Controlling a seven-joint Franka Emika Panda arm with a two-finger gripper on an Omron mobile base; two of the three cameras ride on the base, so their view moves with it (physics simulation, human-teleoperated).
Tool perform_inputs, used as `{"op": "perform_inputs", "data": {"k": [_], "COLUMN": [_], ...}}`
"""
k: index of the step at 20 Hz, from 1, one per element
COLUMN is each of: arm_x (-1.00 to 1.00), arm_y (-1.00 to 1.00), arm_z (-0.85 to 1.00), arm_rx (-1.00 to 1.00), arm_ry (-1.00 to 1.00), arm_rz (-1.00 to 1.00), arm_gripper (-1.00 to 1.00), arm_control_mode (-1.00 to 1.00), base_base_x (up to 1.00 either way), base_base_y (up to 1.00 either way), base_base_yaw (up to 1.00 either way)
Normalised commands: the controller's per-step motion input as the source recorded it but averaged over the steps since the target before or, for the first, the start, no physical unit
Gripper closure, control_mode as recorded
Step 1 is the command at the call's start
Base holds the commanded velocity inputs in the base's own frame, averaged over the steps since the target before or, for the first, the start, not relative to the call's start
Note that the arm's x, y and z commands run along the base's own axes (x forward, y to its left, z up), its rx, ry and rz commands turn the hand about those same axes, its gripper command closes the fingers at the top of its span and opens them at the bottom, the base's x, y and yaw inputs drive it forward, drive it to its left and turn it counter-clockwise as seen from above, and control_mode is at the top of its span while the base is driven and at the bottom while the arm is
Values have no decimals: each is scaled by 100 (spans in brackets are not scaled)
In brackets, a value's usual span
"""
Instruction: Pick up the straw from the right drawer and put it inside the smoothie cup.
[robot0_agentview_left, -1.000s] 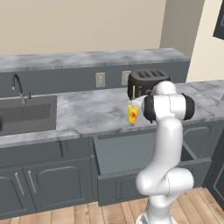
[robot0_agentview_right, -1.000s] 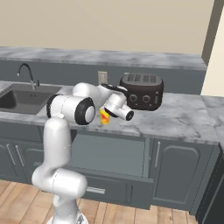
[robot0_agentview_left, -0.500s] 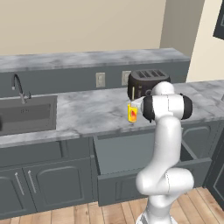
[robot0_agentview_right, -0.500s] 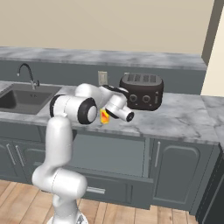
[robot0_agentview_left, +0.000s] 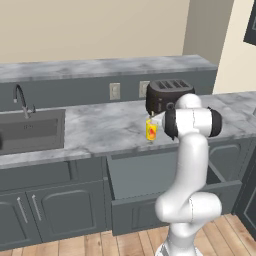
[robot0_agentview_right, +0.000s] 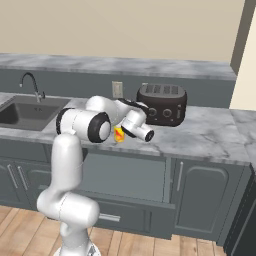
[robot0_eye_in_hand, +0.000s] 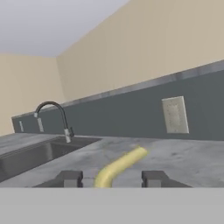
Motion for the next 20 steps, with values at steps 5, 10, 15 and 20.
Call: {"op": "perform_inputs", "data": {"k": [5, 10, 15, 20], "arm_x": [-25, -22, -31, -59], "arm_y": [6, 9, 1, 0], "arm_z": [0, 0, 26, 59], "arm_rx": [-3, -4, -8, -10], "arm_ry": [-2, -1, 2, 7], "arm_rz": [0, 0, -2, -9], "arm_gripper": [-100, -100, -100, -100], "arm_control_mode": [-100, -100, -100, -100], "base_base_x": [0, 0, 0, 0], "base_base_y": [0, 0, 0, 0], "base_base_yaw": [0, 0, 0, 0]}}
